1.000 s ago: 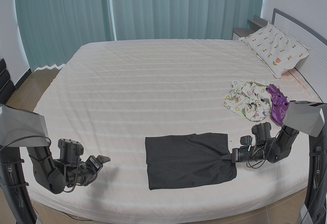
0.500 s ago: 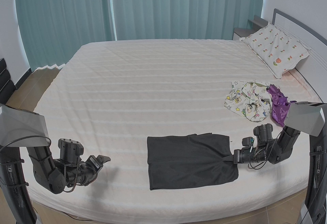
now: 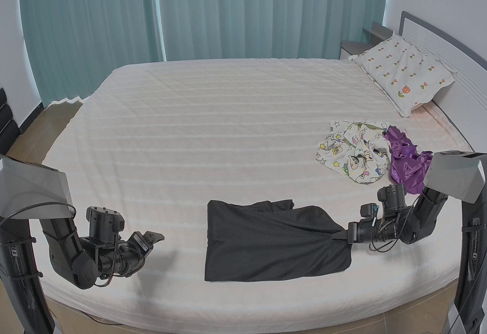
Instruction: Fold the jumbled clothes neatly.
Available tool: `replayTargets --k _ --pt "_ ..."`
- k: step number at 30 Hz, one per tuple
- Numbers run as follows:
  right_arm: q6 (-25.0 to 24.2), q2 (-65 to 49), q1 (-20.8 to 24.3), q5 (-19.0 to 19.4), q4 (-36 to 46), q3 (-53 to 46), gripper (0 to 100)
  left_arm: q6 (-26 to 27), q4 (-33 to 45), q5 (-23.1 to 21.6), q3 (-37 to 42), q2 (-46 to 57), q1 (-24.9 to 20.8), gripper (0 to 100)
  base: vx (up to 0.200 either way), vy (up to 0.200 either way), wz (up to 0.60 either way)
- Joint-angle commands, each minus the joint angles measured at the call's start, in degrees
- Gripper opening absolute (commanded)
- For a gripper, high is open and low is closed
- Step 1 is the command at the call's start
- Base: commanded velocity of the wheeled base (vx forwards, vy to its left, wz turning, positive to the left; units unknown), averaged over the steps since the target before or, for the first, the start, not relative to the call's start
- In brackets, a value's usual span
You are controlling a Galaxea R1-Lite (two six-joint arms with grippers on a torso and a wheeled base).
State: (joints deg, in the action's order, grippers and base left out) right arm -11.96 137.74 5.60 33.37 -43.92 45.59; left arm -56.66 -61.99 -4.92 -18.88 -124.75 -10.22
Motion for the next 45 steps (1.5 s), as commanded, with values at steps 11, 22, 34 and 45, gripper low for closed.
replayTargets --k 11,22,34,45 --pt "-6.32 2.18 3.02 -0.14 -11.62 -0.24 0 -0.03 -0.06 0.09 -0.1 0.03 0.02 100 0.0 -0.055 0.0" --pt "-6.85 2.44 3.11 -0.23 -14.17 -1.65 0 -0.03 -0.06 0.09 -0.1 0.03 0.02 100 0.0 0.0 0.0" --pt "-6.94 2.36 2.75 -0.41 -14.79 -1.56 100 -0.03 -0.06 0.09 -0.01 0.03 -0.07 100 0.0 0.0 0.0" --pt "-20.12 3.85 1.7 -6.03 -22.0 2.31 100 -0.2 0.2 4.57 -0.8 2.93 -11.23 100 0.0 0.0 0.0"
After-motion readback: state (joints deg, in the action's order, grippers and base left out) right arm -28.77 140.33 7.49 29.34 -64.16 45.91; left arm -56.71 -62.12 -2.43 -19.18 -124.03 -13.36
